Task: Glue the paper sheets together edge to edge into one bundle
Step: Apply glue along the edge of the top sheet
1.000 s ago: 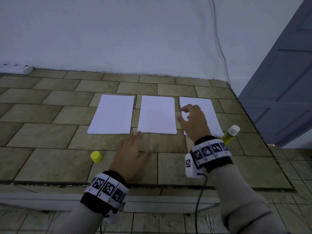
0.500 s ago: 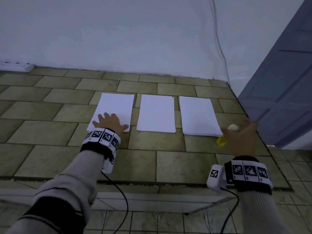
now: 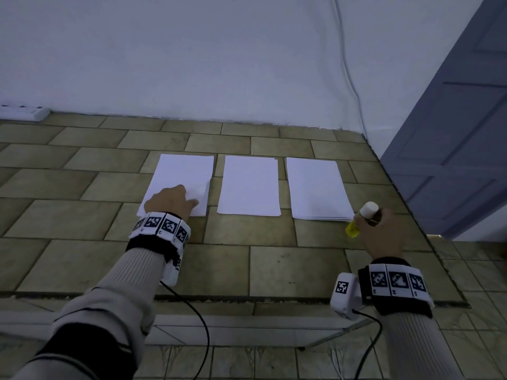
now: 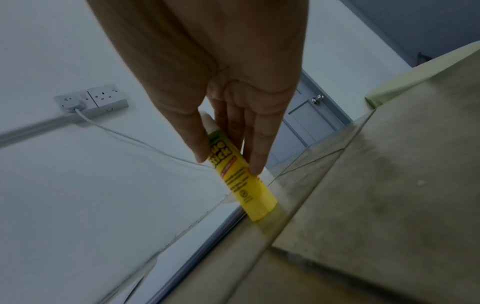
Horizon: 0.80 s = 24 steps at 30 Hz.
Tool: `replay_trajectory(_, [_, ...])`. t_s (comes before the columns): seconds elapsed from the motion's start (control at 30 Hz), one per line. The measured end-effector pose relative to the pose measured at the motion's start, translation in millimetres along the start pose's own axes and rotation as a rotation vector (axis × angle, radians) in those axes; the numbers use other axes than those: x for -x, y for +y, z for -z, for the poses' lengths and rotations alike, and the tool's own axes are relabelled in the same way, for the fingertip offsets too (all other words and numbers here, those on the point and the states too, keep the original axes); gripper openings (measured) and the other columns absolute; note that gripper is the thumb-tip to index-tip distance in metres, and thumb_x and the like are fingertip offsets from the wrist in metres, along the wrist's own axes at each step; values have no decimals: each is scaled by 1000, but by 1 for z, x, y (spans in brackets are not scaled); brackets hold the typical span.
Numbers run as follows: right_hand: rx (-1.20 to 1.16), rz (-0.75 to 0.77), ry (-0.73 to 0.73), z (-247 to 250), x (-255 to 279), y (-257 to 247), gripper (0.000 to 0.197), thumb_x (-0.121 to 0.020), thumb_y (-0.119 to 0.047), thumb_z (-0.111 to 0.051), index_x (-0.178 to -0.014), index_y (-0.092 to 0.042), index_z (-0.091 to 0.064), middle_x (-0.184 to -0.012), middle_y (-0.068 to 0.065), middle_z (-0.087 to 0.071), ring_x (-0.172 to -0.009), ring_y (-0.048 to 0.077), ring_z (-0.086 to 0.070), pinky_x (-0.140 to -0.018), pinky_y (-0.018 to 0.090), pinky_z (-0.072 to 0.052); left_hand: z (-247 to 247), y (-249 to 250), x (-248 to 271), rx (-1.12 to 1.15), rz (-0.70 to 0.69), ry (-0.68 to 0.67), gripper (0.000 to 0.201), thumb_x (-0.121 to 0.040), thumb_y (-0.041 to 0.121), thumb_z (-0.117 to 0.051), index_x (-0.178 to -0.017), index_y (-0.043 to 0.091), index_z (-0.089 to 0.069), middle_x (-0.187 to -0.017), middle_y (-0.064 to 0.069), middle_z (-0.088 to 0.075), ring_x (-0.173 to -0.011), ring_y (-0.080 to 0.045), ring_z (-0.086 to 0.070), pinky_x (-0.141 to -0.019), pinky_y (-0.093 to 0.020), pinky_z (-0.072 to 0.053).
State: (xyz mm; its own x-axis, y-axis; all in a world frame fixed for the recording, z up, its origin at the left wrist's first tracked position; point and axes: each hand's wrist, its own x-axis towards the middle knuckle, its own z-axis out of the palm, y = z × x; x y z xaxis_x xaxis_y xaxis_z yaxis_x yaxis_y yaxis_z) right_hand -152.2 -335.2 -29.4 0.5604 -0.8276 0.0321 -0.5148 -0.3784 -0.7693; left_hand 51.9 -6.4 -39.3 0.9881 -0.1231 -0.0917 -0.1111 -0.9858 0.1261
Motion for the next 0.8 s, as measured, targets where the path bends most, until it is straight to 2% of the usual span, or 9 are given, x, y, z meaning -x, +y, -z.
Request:
replay_trajectory(0.1, [13,1,-13,1,1,0,40,-87,-12,-67,-120,3,-52,-120,20,-60,-109,34,-55,-79,29,-34,11,2,8,133,-28,103,49,-95,48,-52,-132,15,-50,-124,-13,-59,-108,-33,-58,-83,-39,-46])
replay_trajectory(0.2, [37,8,-25,2,0,2,42,-85,-10,-69,-121,2,-52,-119,21,-61,-109,35,-56,-80,30,-35,23,8,24,286,-226,166,49,-92,42,-60,-134,17,-51,-132,-9,-56,-114,-30,-56,-91,-41,-46])
replay_trajectory(0.27, [41,16,-33,3,0,2,44,-83,-9,-70,-121,2,-52,-119,21,-61,-109,35,-56,-80,31,-36,30,14,39,392,-405,98,47,-90,36,-66,-133,21,-53,-137,-4,-53,-119,-24,-53,-96,-36,-42])
replay_trajectory(0.33, [41,19,-48,3,0,1,46,-83,-9,-71,-123,2,-52,-120,20,-61,-110,34,-56,-80,31,-36,34,21,54,423,-559,-38,46,-88,33,-69,-131,24,-54,-141,0,-49,-125,-17,-48,-100,-29,-37])
replay_trajectory(0.4, [44,28,-62,3,1,-1,47,-82,-9,-72,-123,2,-52,-120,20,-61,-110,33,-56,-79,29,-36,33,26,66,334,-670,-155,47,-88,32,-70,-132,27,-54,-148,4,-43,-133,-12,-41,-106,-25,-31])
replay_trajectory(0.5, [42,39,-68,3,3,-2,48,-81,-10,-74,-122,2,-53,-119,19,-62,-109,33,-57,-77,29,-37,24,28,77,165,-801,-221,49,-88,36,-68,-134,27,-53,-152,5,-38,-141,-8,-29,-106,-14,-14])
replay_trajectory(0.57, [23,37,-78,3,6,-4,48,-81,-10,-74,-122,2,-54,-119,19,-62,-108,31,-57,-78,29,-37,15,24,82,56,-846,-248,51,-87,43,-66,-134,34,-50,-156,6,-31,-145,-8,-20,-112,-18,-7])
replay_trajectory(0.67, [-15,67,-122,3,11,-8,47,-82,-11,-73,-124,0,-54,-118,16,-63,-102,25,-58,-77,28,-38,2,15,89,-87,-841,-312,52,-86,50,-63,-134,44,-44,-161,9,-17,-149,-10,-3,-122,-38,-1])
replay_trajectory(0.8, [-139,129,-228,0,17,-16,42,-85,-12,-69,-123,-5,-54,-109,6,-60,-93,17,-56,-65,21,-42,-9,9,99,-145,-809,-428,62,-87,45,-63,-141,44,-34,-163,5,-1,-149,-14,13,-119,-42,8])
